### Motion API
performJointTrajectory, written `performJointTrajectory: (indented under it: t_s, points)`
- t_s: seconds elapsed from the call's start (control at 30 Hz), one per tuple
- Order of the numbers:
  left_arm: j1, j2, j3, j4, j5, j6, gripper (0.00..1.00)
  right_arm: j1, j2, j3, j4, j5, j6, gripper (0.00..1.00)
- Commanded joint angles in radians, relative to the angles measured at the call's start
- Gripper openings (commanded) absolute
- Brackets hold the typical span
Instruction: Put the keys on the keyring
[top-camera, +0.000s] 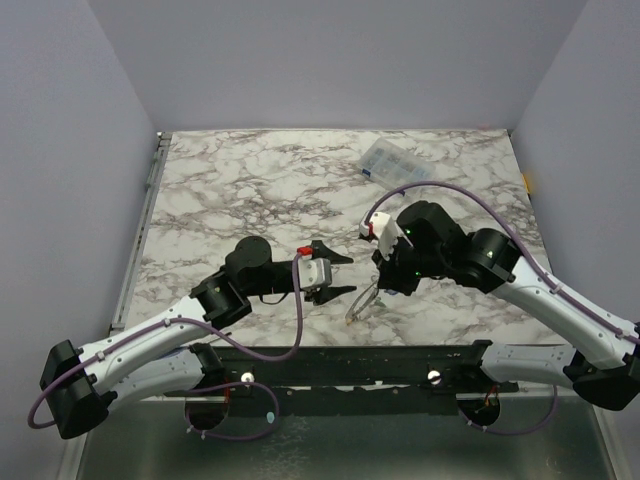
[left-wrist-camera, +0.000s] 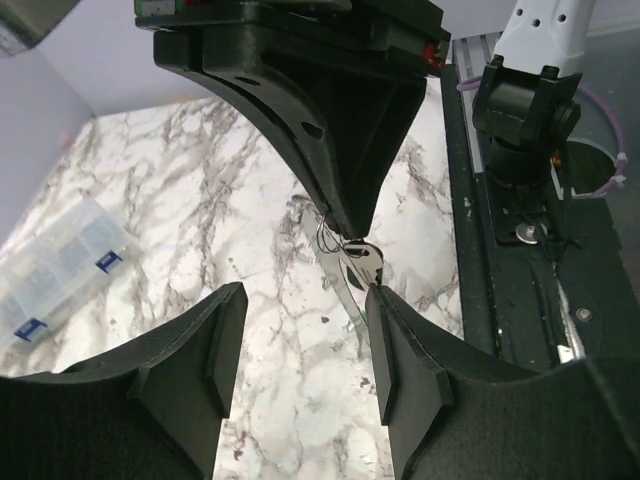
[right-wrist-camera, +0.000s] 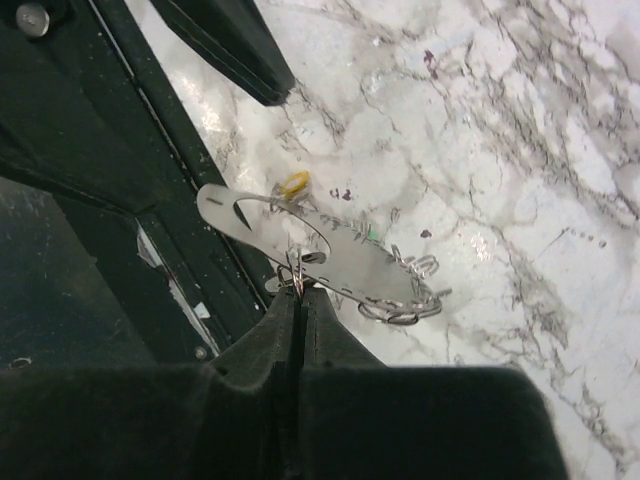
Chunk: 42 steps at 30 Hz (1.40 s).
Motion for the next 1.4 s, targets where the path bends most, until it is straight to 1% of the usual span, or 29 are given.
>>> performJointTrajectory:
  t_s: [0.0,0.03,0.17,0.37,0.43,0.63,0.67,0.7,0.73,0.83,0.87,1.03,1.23,1.37]
  points:
    - [-0.009,0.002,0.030,-0.076,-0.075,-0.134,0.57,0.008,0.021,0.042,-0.074,0.090,0.108,0.01]
    - [-0.019,0.002,0.030,-0.075,-0.098,-0.156,0.57,0.008,0.019,0.045,-0.075,0.103,0.139,0.01]
    - [-0.090,0.017,0.020,-0.061,-0.204,-0.208,0.57,0.008,-0.015,0.051,-0.036,0.112,0.167,0.00]
    - [-0.217,0.078,0.007,-0.038,-0.359,-0.189,0.58,0.008,-0.046,0.077,-0.002,0.114,0.176,0.01]
    - [-0.232,0.099,0.004,-0.031,-0.424,-0.189,0.57,0.008,-0.055,0.081,-0.001,0.108,0.176,0.01]
    - [-0.251,0.134,-0.032,0.045,-0.568,-0.192,0.49,0.008,-0.080,0.079,-0.003,0.087,0.181,0.00]
    - [-0.255,0.137,-0.036,0.056,-0.576,-0.185,0.46,0.008,-0.082,0.078,-0.003,0.085,0.183,0.01]
    - [-0.258,0.138,-0.039,0.067,-0.579,-0.177,0.39,0.008,-0.086,0.077,-0.003,0.083,0.183,0.01]
    - [-0.263,0.141,-0.039,0.075,-0.586,-0.170,0.32,0.008,-0.089,0.075,-0.003,0.081,0.184,0.01]
    - [-0.275,0.150,-0.039,0.091,-0.602,-0.148,0.07,0.008,-0.093,0.075,0.000,0.075,0.189,0.01]
    - [-0.280,0.152,-0.037,0.094,-0.611,-0.141,0.01,0.008,-0.096,0.074,0.001,0.073,0.192,0.01]
    - [-0.309,0.151,-0.036,0.108,-0.640,-0.103,0.00,0.007,-0.094,0.066,0.001,0.083,0.216,0.01]
    - [-0.354,0.147,-0.041,0.105,-0.701,-0.034,0.00,0.008,-0.072,0.042,-0.013,0.146,0.309,0.01]
    - [-0.382,0.147,-0.042,0.096,-0.749,0.001,0.00,0.008,-0.043,0.046,-0.051,0.162,0.344,0.01]
